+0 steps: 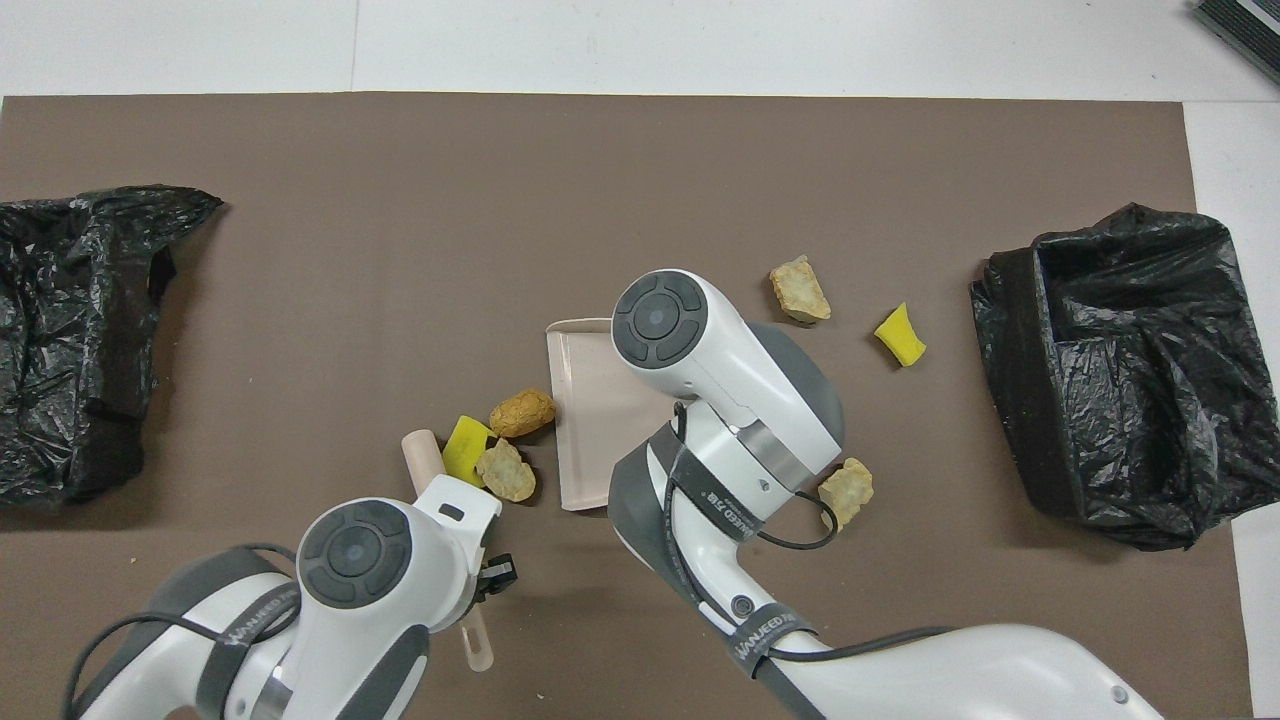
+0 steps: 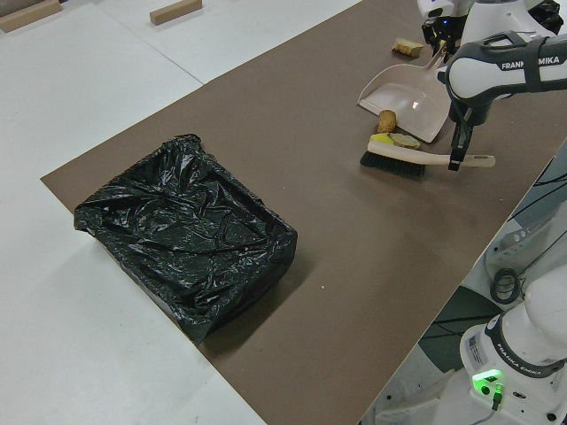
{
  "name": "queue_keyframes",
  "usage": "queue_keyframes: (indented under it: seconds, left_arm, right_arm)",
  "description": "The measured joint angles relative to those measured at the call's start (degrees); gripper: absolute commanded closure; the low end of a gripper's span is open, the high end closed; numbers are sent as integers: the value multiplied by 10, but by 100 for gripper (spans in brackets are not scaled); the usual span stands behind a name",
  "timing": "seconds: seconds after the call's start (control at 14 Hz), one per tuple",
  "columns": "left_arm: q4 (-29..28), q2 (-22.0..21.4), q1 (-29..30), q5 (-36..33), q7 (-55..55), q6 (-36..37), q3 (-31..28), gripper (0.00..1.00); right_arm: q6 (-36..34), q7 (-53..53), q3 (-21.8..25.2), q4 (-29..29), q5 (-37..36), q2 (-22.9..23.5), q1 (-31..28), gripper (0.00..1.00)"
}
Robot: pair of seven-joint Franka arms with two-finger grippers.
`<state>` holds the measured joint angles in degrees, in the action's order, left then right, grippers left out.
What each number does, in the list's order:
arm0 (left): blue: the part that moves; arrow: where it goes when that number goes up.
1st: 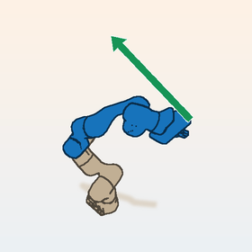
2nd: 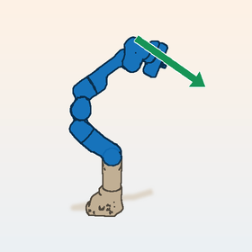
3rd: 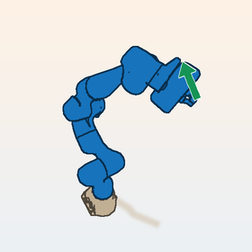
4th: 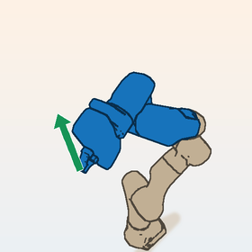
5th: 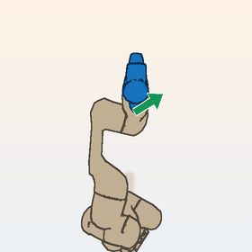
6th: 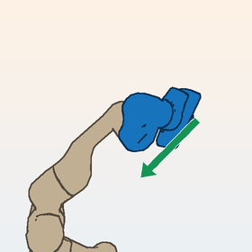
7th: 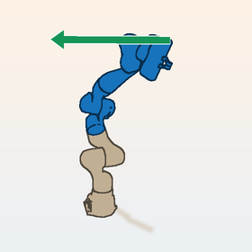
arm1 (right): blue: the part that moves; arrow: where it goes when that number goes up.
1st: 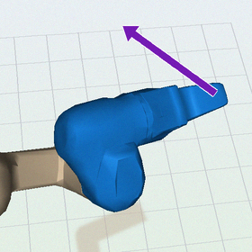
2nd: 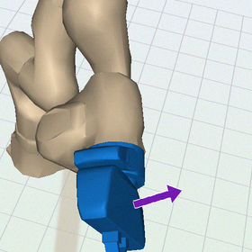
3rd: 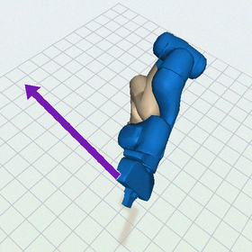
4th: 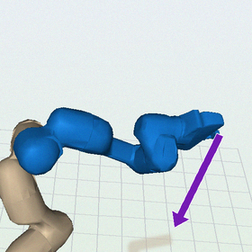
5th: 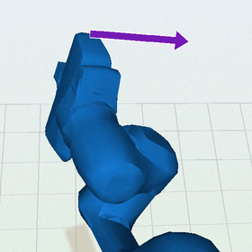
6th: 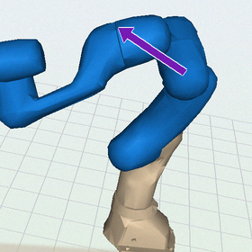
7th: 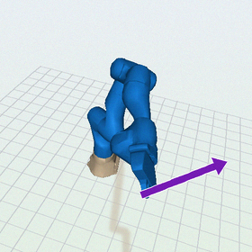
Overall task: Sweep and dump trash in bin
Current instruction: 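Sweep the debris into the dustpan with the brush in the left gripper, then carry the loaded dustpan with the right gripper over the black bag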
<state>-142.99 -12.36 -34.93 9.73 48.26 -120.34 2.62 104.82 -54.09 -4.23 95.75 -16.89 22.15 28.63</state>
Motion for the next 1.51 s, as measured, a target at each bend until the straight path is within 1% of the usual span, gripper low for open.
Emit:
queue_keyframes:
  seconds: [0.14, 0.22, 0.29, 0.5, 0.65, 0.86, 1.0, 1.22, 1.36, 1.51]
  left_arm:
    - [6, 28, -18, 27, 4, -51, 1, 100]
    - [18, 41, -20, 38, -8, -63, 0, 100]
    - [34, 53, -21, 49, -35, -65, 0, 100]
    - [79, 84, -29, 110, -194, -75, 1, 100]
    - [86, 92, -39, 122, -237, -83, 0, 100]
    - [87, 94, -34, 122, -241, -76, -8, 100]
    - [87, 95, -9, 108, -244, -66, -14, 100]
    - [88, 93, 36, 62, -249, -43, -18, 100]
    - [88, 91, 41, 46, -243, -34, -18, 100]
    - [88, 86, 36, 40, -214, -28, -11, 100]
  right_arm:
    - [0, 0, 0, 3, 0, -1, 0, 100]
    - [0, 0, 0, 4, 0, -1, 0, 100]
    - [0, 0, 0, 4, 0, -2, 0, 100]
    - [0, 0, 0, 6, 0, -5, 0, 100]
    - [0, 0, 0, 7, 0, -9, -1, 100]
    - [0, 0, 2, 8, 1, -21, -13, 100]
    - [0, 0, 2, 8, 13, -35, -35, 100]
    - [2, -16, 2, 8, 27, -57, -63, 100]
    - [24, -36, 2, 9, 42, -61, -73, 100]
    - [57, -53, 2, 12, 87, -61, -86, 100]
